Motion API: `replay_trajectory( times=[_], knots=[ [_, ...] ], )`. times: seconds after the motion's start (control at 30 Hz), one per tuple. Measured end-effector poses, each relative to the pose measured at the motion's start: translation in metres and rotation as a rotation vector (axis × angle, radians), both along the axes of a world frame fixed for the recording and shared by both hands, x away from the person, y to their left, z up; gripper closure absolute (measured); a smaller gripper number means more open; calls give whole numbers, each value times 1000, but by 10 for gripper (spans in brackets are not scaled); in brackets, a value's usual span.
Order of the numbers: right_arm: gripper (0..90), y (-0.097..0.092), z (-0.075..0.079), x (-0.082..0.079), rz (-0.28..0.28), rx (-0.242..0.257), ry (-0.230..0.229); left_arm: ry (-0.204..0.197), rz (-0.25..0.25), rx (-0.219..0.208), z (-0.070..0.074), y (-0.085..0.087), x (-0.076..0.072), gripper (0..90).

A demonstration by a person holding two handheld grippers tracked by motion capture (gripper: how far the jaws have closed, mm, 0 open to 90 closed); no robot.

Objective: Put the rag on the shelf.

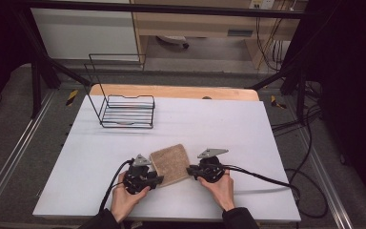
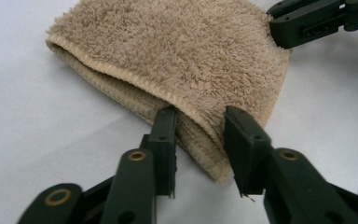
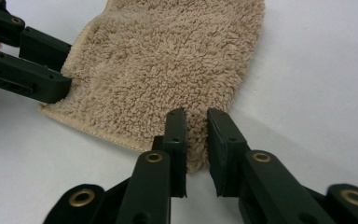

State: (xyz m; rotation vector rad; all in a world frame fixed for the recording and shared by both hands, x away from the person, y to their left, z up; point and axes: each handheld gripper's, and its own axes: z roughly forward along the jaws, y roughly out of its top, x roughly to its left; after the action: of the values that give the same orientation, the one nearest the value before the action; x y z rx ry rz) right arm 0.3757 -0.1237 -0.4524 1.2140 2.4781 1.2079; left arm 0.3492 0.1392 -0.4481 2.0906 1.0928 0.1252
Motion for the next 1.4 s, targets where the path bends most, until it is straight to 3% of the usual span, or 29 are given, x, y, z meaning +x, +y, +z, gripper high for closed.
replay_trajectory(
  times=[0.07, 0.13, 0.27, 0.4, 0.57, 0.67, 0.77, 0.8, 0.83, 0.87, 0.9, 0.93, 1.13, 1.27, 1.4],
  knots=[
    [839, 1, 1, -1, -14, 12, 18, 13, -8, -14, 0, 0, 0, 790],
    [855, 1, 1, -1, -21, 19, 21, 14, -16, -10, 1, -1, 1, 812],
    [861, 1, 2, -3, -28, 31, 24, 20, -23, -12, 3, 2, 2, 827],
    [859, 5, 3, -8, -21, 84, 61, 27, -29, -3, 9, 11, 5, 831],
    [842, 17, 3, -17, -14, 81, 74, 17, -44, 35, 12, 23, 6, 830],
    [771, 18, 2, -17, -34, 70, 64, 3, -60, 35, 11, 23, 4, 811],
    [676, 15, 4, -16, -25, 49, 19, -12, -56, 21, 14, 25, 3, 734],
    [604, 14, 6, -17, -9, 46, -17, -20, -51, 12, 16, 27, 3, 637],
    [576, 13, 7, -16, -3, 44, -22, -33, -44, 7, 18, 29, 3, 581],
    [576, 13, 7, -16, -3, 44, -22, -44, -36, 4, 20, 31, 4, 581],
    [514, 10, 8, -15, 1, 52, -44, -53, -33, 8, 22, 33, 5, 496],
    [514, 10, 8, -15, 1, 52, -44, -63, -25, 10, 24, 34, 6, 496],
    [346, -5, 14, -11, -8, 60, -81, -82, -2, 43, 31, 38, 22, 212],
    [286, -11, 14, -10, -12, 56, -91, -86, 8, 56, 34, 38, 34, 115],
    [229, -15, 14, -9, -11, 52, -103, -99, 35, 75, 37, 36, 47, 111]
  ],
)
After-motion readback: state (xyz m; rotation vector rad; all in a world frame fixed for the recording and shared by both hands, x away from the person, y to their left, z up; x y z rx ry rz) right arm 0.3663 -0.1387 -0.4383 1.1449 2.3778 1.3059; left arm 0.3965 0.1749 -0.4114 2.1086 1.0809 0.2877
